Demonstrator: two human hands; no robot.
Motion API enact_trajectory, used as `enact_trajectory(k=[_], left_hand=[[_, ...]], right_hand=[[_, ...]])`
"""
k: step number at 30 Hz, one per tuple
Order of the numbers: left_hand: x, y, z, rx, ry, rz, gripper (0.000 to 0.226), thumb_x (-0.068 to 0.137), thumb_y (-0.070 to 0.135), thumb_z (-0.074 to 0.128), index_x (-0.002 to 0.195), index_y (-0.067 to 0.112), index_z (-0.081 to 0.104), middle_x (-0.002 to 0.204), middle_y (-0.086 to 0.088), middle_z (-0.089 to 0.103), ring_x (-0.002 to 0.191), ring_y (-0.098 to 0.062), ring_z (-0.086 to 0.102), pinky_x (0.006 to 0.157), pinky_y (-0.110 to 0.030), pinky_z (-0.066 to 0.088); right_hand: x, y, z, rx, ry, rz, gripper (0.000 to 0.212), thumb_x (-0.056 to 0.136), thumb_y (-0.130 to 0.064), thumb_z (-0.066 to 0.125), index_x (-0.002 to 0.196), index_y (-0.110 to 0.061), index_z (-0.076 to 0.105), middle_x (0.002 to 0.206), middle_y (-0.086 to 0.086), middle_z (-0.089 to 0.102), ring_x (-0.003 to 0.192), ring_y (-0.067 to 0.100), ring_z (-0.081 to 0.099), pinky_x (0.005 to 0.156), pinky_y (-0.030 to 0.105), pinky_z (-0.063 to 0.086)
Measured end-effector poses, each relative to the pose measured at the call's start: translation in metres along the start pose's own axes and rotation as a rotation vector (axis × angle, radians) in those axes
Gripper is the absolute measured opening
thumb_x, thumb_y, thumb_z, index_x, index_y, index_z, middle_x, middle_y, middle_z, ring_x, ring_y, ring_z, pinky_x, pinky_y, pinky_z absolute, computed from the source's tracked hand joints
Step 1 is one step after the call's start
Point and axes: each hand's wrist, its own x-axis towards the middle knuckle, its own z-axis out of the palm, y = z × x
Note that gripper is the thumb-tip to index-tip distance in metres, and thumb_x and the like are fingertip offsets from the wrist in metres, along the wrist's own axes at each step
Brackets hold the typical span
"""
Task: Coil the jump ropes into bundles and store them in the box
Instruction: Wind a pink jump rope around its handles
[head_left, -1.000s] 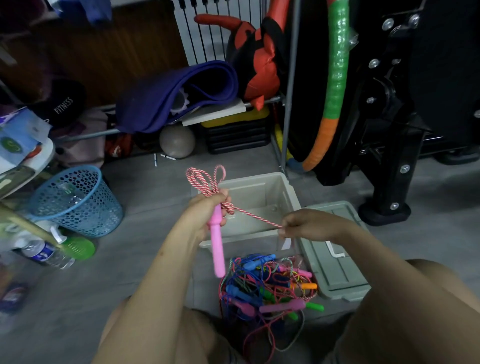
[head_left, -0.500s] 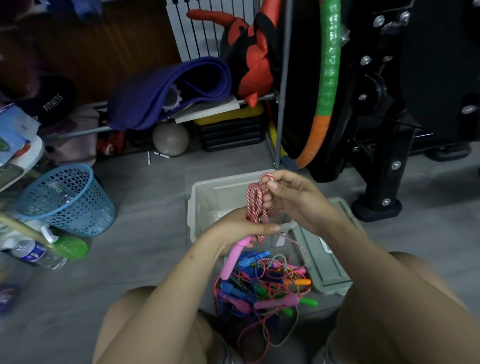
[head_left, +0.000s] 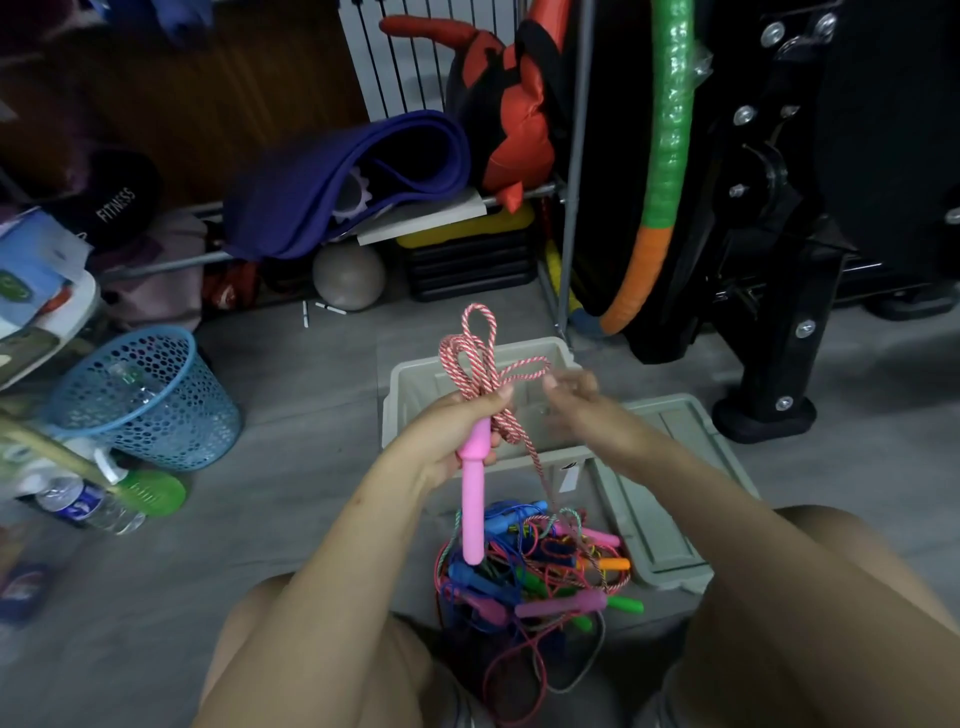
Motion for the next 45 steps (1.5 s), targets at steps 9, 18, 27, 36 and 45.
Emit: enact_trajectory(k=[9, 18, 27, 36, 45], left_hand=[[0.002, 0.010, -0.023, -0.213, 0.161, 0.076, 0.017, 0.094, 0.017, 0.056, 0.077, 0.012, 0.053, 0.054, 0.003, 0.060, 0.033, -0.005, 0.042, 0.034, -0.013, 0.035], [-0.007, 0.001, -0.018, 0.287, 0.040, 0.037, 0.040, 0.056, 0.031, 0.078, 0.087, 0.014, 0.061, 0.057, 0.004, 0.060, 0.043, -0.006, 0.048, 0.042, -0.019, 0.043], [-0.004, -0.011, 0.019, 0.430, -0.046, 0.095, 0.018, 0.078, 0.029, 0.074, 0.088, 0.017, 0.065, 0.068, 0.004, 0.062, 0.051, -0.007, 0.053, 0.054, -0.022, 0.048], [-0.008, 0.012, -0.008, -0.080, 0.040, 0.172, 0.028, 0.094, 0.032, 0.054, 0.073, 0.013, 0.056, 0.062, -0.001, 0.065, 0.038, -0.008, 0.048, 0.039, -0.017, 0.039], [-0.008, 0.013, -0.032, 0.183, 0.320, 0.228, 0.023, 0.086, 0.024, 0.068, 0.071, 0.012, 0.055, 0.053, 0.001, 0.053, 0.037, -0.007, 0.043, 0.037, -0.016, 0.036]], right_hand=[[-0.009, 0.007, -0.020, -0.796, -0.435, -0.072, 0.022, 0.098, -0.026, 0.046, 0.096, -0.017, 0.066, 0.105, 0.004, 0.066, 0.098, 0.015, 0.058, 0.088, 0.027, 0.041], [-0.009, -0.004, -0.029, 0.077, -0.108, -0.365, 0.019, 0.096, -0.009, 0.047, 0.080, -0.004, 0.057, 0.067, 0.009, 0.055, 0.055, 0.010, 0.056, 0.057, 0.021, 0.049], [-0.011, -0.014, -0.010, 0.499, -0.232, -0.461, 0.021, 0.076, -0.029, 0.070, 0.084, -0.010, 0.068, 0.069, 0.005, 0.066, 0.063, 0.014, 0.063, 0.063, 0.023, 0.052], [-0.003, 0.004, 0.001, -0.417, -0.320, -0.010, 0.030, 0.099, -0.017, 0.043, 0.126, -0.006, 0.053, 0.123, 0.007, 0.057, 0.116, 0.022, 0.052, 0.093, 0.027, 0.041], [0.005, 0.013, -0.004, -0.551, -0.104, -0.201, 0.025, 0.089, 0.003, 0.050, 0.076, -0.018, 0.050, 0.071, -0.001, 0.056, 0.065, 0.014, 0.060, 0.065, 0.030, 0.049]])
